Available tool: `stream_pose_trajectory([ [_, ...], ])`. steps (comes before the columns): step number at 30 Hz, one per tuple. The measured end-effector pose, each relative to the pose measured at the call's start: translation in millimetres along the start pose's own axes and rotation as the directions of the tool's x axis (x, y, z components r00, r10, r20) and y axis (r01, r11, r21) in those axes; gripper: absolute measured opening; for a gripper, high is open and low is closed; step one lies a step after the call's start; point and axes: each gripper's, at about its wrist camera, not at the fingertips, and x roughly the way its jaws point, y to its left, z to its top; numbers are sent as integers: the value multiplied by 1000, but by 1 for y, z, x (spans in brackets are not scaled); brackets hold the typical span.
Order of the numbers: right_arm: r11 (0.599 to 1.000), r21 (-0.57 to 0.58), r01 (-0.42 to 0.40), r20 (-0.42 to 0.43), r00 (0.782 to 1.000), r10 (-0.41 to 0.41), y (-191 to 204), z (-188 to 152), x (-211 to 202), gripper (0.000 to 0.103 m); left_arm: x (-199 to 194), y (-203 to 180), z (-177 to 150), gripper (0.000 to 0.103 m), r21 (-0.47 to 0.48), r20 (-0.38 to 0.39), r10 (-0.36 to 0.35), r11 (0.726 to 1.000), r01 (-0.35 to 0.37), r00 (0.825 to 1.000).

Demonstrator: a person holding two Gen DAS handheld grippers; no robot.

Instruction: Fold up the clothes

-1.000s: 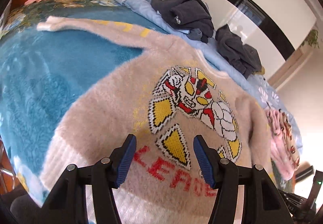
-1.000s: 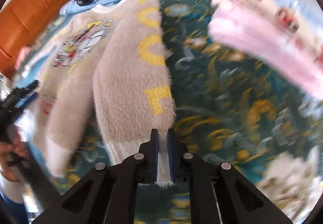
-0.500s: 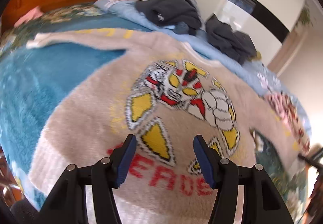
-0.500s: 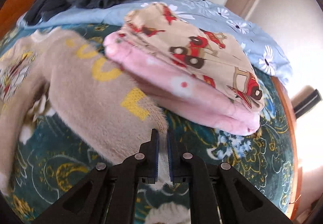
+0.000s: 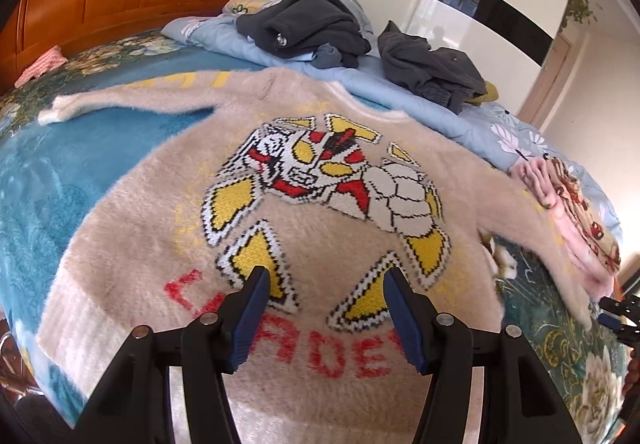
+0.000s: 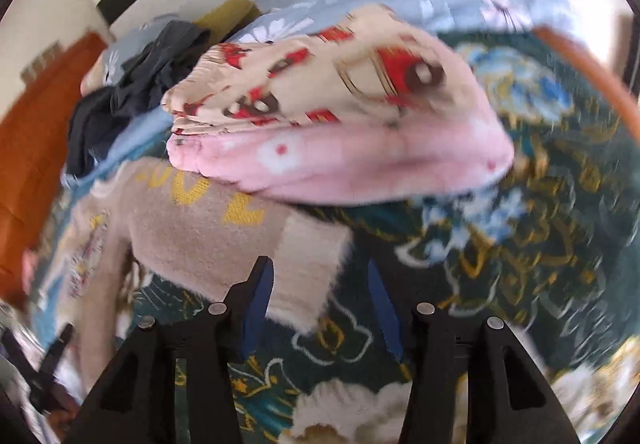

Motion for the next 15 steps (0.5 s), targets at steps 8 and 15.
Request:
stream_pose_trajectory([
  [8,967,223,-124,-23,991,133,-9,-22,32,51,-3,-6,-2,63,17,11,1,1000,-1,1000],
  [15,943,289,-167,6,985,172,-5,-25,40,19,-10,-9,-2,63,34,35,-6,999,5,999],
])
